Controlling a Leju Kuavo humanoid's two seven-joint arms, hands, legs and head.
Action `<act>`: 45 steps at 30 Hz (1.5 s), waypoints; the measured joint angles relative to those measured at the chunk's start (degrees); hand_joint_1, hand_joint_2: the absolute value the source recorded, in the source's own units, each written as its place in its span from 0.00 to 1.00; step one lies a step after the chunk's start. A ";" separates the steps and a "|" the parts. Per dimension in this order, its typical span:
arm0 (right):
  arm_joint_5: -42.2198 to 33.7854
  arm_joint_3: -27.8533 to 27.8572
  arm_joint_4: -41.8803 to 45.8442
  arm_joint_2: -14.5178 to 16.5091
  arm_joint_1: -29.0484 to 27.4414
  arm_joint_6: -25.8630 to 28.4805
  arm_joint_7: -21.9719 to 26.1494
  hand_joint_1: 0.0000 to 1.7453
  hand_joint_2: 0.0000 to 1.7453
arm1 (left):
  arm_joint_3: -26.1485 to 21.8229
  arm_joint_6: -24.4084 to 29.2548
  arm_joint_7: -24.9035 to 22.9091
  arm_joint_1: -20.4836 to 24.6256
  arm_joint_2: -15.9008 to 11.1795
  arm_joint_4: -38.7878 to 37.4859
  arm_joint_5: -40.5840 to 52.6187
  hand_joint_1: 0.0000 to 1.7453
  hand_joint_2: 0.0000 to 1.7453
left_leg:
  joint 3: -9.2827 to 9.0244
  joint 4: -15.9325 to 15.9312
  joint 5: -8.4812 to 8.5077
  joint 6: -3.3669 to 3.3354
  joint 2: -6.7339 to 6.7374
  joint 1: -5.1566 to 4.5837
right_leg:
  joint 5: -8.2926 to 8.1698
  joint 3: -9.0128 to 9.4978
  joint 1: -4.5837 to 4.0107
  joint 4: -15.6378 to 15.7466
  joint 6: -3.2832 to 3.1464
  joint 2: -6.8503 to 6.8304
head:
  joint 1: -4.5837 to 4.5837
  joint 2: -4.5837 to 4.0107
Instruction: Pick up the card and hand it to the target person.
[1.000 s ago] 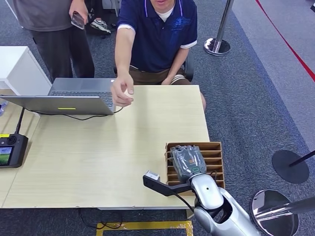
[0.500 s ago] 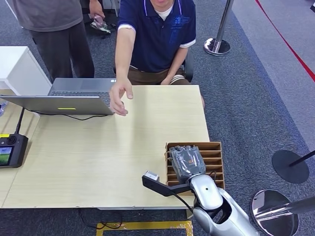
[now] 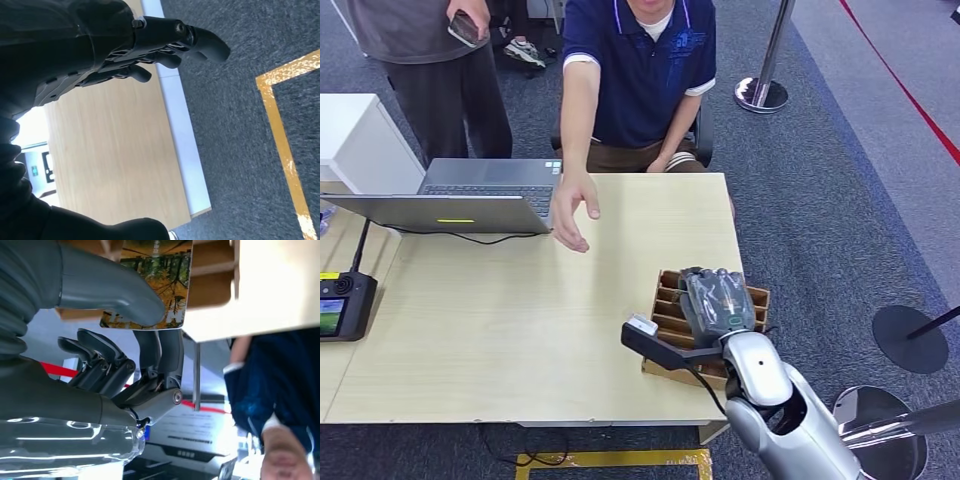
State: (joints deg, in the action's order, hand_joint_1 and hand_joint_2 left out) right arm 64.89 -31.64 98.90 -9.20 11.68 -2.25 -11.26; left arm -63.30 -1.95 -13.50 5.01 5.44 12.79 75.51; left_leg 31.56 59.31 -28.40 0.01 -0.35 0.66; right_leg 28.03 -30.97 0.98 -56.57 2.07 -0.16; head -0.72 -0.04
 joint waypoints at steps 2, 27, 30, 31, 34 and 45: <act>-0.54 1.37 1.31 -0.27 0.86 0.19 0.11 1.00 1.00 | -0.12 -0.03 -0.04 0.00 0.00 0.00 -0.02 0.00 1.00 | 0.00 0.00 0.00 0.00 0.00 0.00 | 0.00 0.00 0.00 0.00 0.00 0.00 | 0.00 0.00; -46.19 11.04 -10.45 0.28 12.65 -10.49 23.20 1.00 1.00 | -0.07 -2.02 0.43 0.13 -0.02 0.00 2.06 0.00 1.00 | 0.02 0.01 0.01 0.00 -0.01 0.00 | -0.01 0.00 0.00 -0.01 0.00 0.00 | 0.00 0.00; -46.84 11.02 -13.43 2.06 13.87 -8.57 23.83 1.00 1.00 | -0.07 -2.21 0.43 0.16 -0.02 0.00 2.29 0.00 1.00 | 0.01 0.00 0.01 0.01 -0.01 0.01 | -0.01 0.00 0.00 -0.02 0.00 0.00 | -0.01 0.00; -46.89 11.01 -14.15 2.65 14.18 -8.06 23.93 1.00 1.00 | -0.07 -2.26 0.43 0.17 -0.02 0.00 2.30 0.00 1.00 | 0.01 0.00 0.02 0.01 -0.01 0.01 | -0.01 0.00 -0.01 -0.02 0.00 0.00 | -0.01 0.00; -46.77 10.99 -15.94 4.41 14.88 -6.40 24.31 1.00 1.00 | -0.07 -2.32 0.43 0.18 -0.02 0.00 2.34 0.00 1.00 | 0.02 0.00 0.02 0.01 -0.01 0.01 | -0.01 0.00 -0.01 -0.02 0.00 0.00 | 0.00 0.00; -45.78 11.03 -19.37 8.24 16.17 -3.64 24.74 1.00 1.00 | -0.04 -2.40 0.30 0.19 -0.02 0.00 2.39 0.00 1.00 | 0.02 0.01 0.02 0.01 -0.01 0.00 | -0.01 0.00 0.00 -0.01 0.00 0.00 | -0.02 0.00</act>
State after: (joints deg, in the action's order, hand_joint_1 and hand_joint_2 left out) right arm 19.12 -20.61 79.53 -0.96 27.85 -5.88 13.48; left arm -63.34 -4.34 -13.20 5.20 5.42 12.79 77.90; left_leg 31.57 59.31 -28.38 0.02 -0.36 0.66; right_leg 28.02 -30.97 0.98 -56.58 2.07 -0.16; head -0.74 -0.04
